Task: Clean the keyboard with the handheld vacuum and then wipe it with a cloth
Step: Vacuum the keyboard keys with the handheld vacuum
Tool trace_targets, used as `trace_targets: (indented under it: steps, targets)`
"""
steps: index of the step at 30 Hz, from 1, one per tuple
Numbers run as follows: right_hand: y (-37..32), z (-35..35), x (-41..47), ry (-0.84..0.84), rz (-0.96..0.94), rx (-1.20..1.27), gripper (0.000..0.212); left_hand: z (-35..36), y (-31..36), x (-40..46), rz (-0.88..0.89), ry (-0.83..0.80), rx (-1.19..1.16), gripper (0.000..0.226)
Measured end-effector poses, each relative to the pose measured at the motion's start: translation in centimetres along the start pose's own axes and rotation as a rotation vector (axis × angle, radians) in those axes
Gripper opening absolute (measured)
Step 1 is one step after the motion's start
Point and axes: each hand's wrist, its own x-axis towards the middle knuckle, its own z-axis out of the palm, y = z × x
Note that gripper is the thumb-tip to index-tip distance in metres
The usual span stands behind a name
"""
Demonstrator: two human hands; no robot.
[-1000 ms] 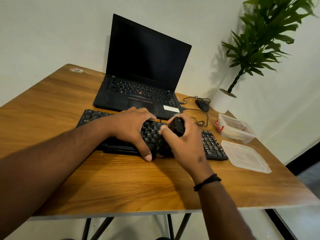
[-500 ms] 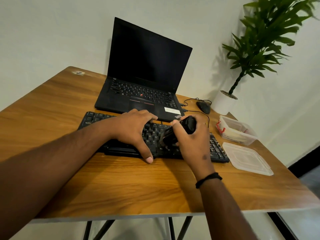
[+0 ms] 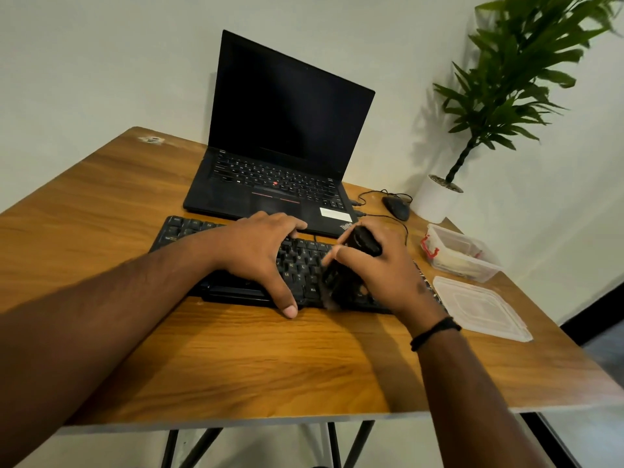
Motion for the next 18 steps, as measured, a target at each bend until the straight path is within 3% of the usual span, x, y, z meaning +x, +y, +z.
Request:
trace_targets:
  steps: [1,5,9,12,15,16,18]
  targets:
    - [-0.2,-0.1,0.1,-0.036,-0.007,0.013,0.014,0.0,0.0,0.0,-0.001,-0.001,0.0,0.143]
    - [-0.2,0.4,0.4,0.123,-0.065,-0.209,0.017,-0.1,0.0,0.0,-0.008,-0.007,-0.005,0.143]
    - [-0.9,-1.2,0.6,-0.149,-0.075,-0.234,0.018,0.0,-0.1,0.0,-0.009,-0.007,-0.01,0.143]
    - [-0.8,-2.0,0.9,-0.098,-0.119,-0.376,0.021,-0.1,-0.2,0.0,-0.011,-0.007,-0.017,0.143]
    - [-0.5,-3.0,1.0,-0.287,-0.017,-0.306,0.018,-0.1,-0.1,-0.2,-0.008,-0.004,-0.011,0.144]
    - [-0.5,-3.2,0.9,-0.302,-0.007,-0.269,0.018,0.0,0.0,-0.2,-0.008,-0.001,-0.014,0.143]
    - [-0.3,-3.2,0.9,-0.177,-0.04,-0.274,0.018,-0.1,0.0,-0.2,-0.013,-0.001,-0.021,0.144]
